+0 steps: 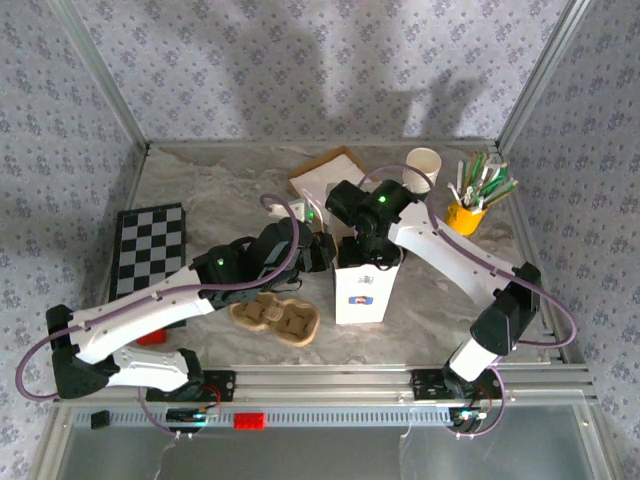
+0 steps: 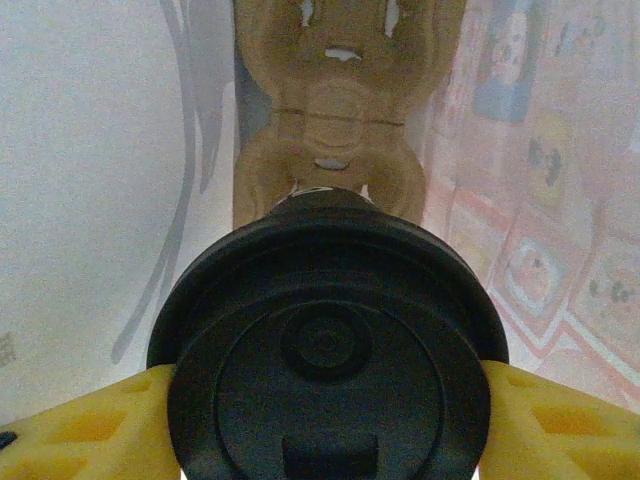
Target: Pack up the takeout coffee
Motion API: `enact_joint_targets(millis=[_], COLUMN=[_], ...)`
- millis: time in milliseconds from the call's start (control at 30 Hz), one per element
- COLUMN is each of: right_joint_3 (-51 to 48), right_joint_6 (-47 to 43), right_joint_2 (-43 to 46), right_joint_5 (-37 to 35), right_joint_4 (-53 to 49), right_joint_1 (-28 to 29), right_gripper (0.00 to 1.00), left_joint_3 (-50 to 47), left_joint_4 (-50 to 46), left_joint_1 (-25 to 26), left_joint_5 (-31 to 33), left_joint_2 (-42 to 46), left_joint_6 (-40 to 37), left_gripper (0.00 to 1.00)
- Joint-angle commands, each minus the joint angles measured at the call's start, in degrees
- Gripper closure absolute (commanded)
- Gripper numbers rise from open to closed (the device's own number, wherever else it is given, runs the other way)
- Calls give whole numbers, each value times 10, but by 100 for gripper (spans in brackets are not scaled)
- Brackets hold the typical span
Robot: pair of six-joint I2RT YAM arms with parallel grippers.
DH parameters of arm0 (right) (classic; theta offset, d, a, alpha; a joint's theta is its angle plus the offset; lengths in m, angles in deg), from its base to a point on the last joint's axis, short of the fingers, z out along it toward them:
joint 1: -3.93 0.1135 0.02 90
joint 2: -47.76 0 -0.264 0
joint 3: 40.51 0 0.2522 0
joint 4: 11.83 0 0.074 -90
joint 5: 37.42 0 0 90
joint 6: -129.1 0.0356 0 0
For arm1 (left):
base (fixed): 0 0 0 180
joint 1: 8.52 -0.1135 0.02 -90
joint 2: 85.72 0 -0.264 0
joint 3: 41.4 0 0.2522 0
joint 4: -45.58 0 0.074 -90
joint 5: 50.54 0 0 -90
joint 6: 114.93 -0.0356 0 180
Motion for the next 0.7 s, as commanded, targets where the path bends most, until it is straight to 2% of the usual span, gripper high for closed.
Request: enact_joint_targets(millis=[0,233,367,667], right_joint_3=[8,-18,-21,-48], right_joint_6=[7,7,7,8], right_joint_2=[8,6,1,7], right_joint_5=[10,14,-20,-3], right_joint_4=[-9,6,6,31], right_joint_1=[4,-3,2,0], right_gripper=[47,47,47,47], left_joint_3=[18,27,28,41], left_joint_4=[-9,-11,-10,-26], left_joint_1=[-5,-3,-1,2], left_joint_5=[-2,-3,0,15], left_joint_2=[-6,-12,-15,-23], left_joint_6=[-10,-17,-21,-34], left_gripper=[92,93,93,92])
